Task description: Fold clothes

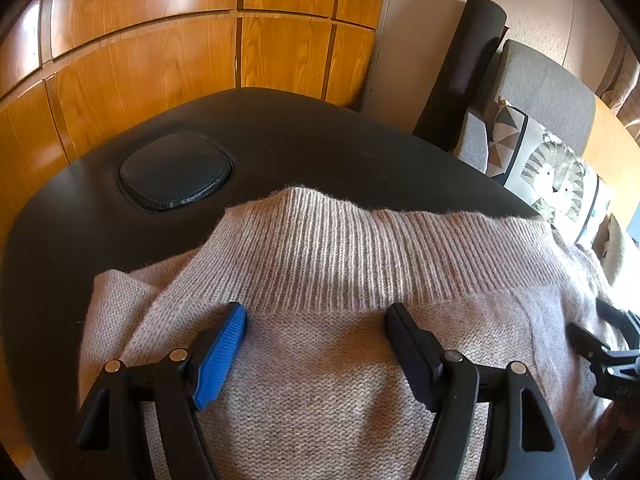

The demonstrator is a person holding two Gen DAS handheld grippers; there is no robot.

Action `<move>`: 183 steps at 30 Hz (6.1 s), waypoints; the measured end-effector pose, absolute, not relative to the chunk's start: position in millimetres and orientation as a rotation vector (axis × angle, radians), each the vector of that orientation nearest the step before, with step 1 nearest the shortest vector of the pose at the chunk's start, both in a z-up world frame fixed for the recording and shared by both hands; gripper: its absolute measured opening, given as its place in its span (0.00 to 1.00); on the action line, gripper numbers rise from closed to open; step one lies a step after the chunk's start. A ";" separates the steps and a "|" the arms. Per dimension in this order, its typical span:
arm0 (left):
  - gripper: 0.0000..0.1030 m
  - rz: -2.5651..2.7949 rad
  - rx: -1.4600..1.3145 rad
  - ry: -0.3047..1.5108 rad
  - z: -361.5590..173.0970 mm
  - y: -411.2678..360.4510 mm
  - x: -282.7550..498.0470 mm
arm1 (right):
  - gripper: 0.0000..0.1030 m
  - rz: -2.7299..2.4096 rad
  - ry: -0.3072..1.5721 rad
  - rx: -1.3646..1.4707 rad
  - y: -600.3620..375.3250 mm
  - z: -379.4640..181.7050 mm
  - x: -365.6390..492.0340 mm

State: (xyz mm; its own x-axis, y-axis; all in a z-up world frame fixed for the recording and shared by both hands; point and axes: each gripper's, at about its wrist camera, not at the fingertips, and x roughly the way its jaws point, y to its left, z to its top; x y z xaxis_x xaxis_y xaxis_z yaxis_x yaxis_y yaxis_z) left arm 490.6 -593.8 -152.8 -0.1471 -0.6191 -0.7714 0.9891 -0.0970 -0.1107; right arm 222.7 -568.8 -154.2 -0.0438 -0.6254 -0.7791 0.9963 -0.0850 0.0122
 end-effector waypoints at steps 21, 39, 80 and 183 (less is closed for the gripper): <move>0.72 -1.546 0.652 0.850 -136.1 -577.1 502.3 | 1.00 -1.614 0.597 0.787 -460.6 -123.3 238.5; 0.72 -1.740 0.738 0.899 -116.6 -419.7 445.6 | 1.00 -1.671 0.581 0.927 -297.0 -129.1 254.0; 0.74 -1.791 1.019 0.771 -151.5 -365.1 412.9 | 1.00 -1.649 0.634 1.022 -253.9 -159.5 268.0; 0.79 -1.716 0.713 0.676 -37.4 -380.8 469.0 | 1.00 -1.697 0.539 0.765 -305.3 -30.2 289.8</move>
State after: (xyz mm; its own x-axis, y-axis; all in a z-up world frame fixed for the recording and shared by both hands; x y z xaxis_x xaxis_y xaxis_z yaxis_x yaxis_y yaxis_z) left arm 469.0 -380.8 -37.4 -0.2139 -0.6252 -0.7506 0.9692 -0.2319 -0.0831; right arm 289.8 -305.3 -30.2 -0.1471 -0.6684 -0.7291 0.9665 -0.2538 0.0377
